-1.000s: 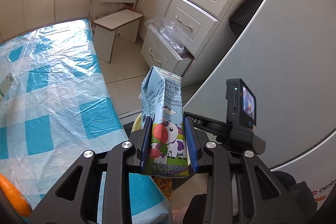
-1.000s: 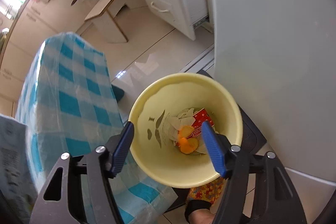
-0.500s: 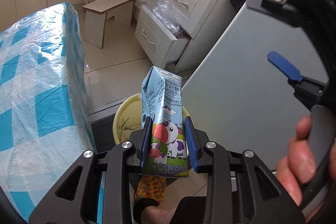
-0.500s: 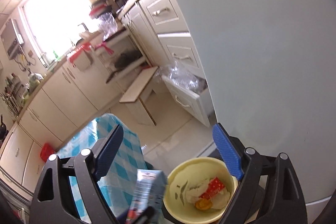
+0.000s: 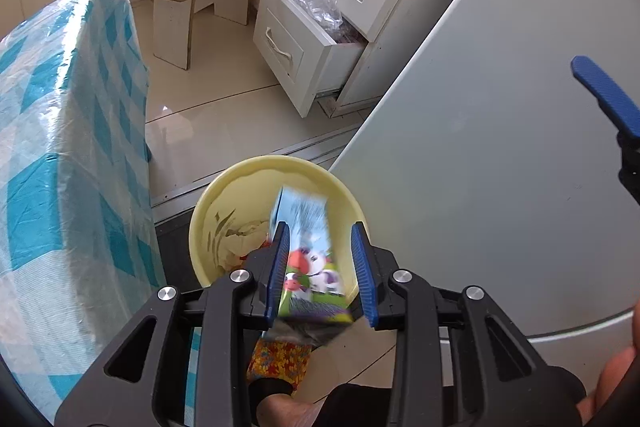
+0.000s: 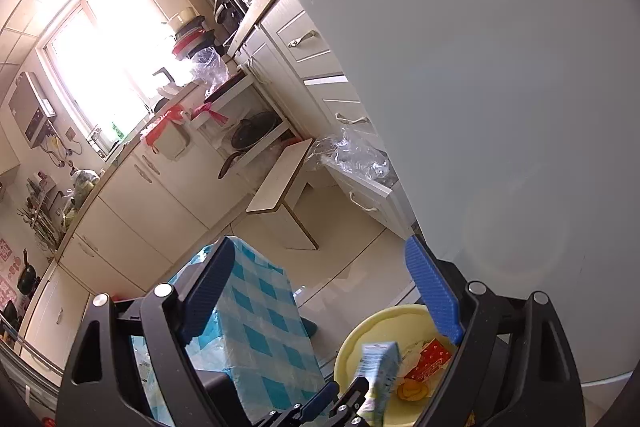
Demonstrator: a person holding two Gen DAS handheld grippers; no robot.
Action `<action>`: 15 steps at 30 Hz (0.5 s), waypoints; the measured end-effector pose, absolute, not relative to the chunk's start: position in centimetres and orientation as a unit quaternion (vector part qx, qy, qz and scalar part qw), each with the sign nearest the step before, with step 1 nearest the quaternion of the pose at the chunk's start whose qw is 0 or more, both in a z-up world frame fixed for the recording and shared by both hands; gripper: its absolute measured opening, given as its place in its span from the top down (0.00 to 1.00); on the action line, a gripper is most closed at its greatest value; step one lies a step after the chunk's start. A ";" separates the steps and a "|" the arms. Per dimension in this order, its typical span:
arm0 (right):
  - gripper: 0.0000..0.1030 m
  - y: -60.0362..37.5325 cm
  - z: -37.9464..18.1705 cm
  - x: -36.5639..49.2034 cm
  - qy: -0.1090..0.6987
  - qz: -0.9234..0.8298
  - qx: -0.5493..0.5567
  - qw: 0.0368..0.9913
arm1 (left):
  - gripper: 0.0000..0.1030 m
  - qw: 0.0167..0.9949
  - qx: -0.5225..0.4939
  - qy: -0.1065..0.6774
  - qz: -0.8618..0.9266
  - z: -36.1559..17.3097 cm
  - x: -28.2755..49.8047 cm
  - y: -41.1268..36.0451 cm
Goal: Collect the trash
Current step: 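Drop the milk carton and orange peel into the yellow bin with both grippers, then move both grippers back over the table toward the whole orange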
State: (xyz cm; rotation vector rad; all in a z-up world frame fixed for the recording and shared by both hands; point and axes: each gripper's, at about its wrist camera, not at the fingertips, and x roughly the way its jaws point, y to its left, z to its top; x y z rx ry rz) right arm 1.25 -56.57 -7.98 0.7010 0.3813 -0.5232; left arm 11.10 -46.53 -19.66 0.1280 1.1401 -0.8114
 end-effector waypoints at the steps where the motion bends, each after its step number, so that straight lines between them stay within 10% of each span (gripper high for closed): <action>1: 0.19 -56.6 -7.9 1.2 0.182 -0.252 0.338 0.888 | 0.63 0.763 0.062 0.525 -0.372 -19.8 11.2 -46.8; 15: 0.19 -56.4 -8.1 1.2 0.183 -0.247 0.346 0.886 | 0.33 0.785 0.059 0.506 -0.354 -18.9 10.8 -45.8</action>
